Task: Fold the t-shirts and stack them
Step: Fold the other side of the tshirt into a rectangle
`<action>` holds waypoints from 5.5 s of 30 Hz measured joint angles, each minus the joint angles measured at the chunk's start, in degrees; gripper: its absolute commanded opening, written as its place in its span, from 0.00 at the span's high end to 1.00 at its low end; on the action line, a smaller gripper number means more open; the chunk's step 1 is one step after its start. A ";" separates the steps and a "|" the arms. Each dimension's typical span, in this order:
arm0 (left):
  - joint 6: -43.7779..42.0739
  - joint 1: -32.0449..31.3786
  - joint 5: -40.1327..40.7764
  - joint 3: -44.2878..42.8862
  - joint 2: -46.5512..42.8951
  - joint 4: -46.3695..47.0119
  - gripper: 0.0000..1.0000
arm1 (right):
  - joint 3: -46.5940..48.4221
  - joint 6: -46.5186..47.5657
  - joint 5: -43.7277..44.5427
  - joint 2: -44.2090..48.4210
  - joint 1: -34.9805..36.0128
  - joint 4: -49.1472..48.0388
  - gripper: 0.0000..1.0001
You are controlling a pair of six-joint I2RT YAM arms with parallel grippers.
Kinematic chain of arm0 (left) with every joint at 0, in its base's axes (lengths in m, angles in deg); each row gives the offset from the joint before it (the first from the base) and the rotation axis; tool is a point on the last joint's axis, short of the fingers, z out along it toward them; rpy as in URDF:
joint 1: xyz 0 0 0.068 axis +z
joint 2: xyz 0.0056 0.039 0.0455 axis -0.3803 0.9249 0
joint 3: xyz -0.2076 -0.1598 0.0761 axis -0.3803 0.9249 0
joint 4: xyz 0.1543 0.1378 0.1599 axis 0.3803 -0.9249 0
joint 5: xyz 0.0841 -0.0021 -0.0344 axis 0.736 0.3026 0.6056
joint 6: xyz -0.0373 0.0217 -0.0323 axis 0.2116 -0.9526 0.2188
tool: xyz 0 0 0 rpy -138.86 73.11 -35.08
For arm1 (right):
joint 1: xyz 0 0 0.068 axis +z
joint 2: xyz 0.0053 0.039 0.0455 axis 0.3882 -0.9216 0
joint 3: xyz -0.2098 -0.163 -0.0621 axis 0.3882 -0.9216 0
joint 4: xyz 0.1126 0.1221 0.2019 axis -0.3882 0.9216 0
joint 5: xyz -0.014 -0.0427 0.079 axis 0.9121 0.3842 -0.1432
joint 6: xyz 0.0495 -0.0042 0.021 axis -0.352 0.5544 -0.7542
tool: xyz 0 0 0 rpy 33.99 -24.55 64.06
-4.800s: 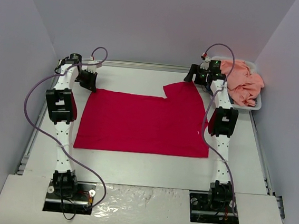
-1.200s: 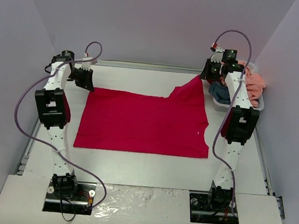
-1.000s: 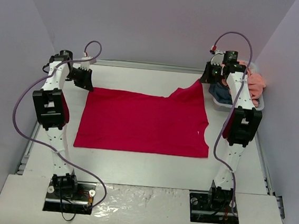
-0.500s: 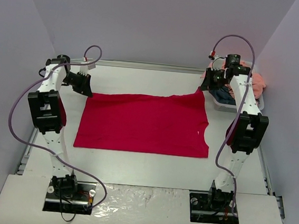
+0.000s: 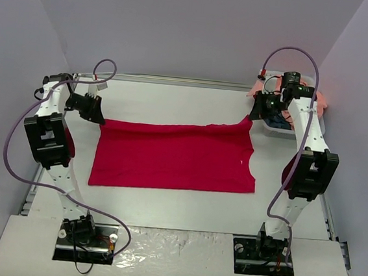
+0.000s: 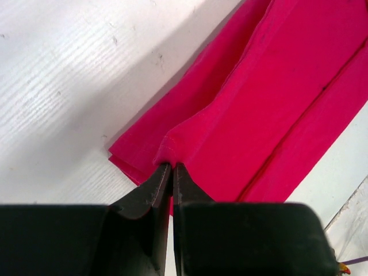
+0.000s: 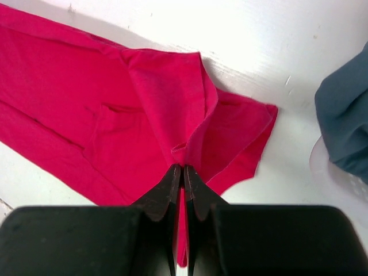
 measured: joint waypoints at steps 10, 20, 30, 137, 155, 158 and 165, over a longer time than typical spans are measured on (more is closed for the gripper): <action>-7.23 3.63 -1.42 2.27 -0.17 -4.83 0.98 | -5.86 2.34 0.61 4.31 -1.07 1.64 1.00; -12.31 4.61 -2.49 4.63 -0.35 -7.82 0.98 | -9.40 4.68 1.05 7.69 -1.22 3.30 1.00; -16.09 4.83 -2.54 7.61 -2.21 -9.66 0.97 | -14.38 7.45 1.09 10.21 -1.22 4.46 1.00; -28.55 8.44 5.79 26.38 -11.89 -7.74 0.97 | -35.85 20.20 4.13 11.28 -1.22 4.90 0.67; -30.47 8.72 9.03 32.79 -14.99 -8.24 0.92 | -35.85 21.20 4.55 11.80 -1.22 5.14 0.55; -30.42 9.18 9.53 33.42 -15.67 -7.67 0.88 | -35.85 21.29 4.68 11.80 -1.22 5.16 0.54; -29.83 10.03 9.92 33.53 -17.86 -6.03 0.75 | -35.85 21.62 4.68 11.80 -1.22 5.22 0.50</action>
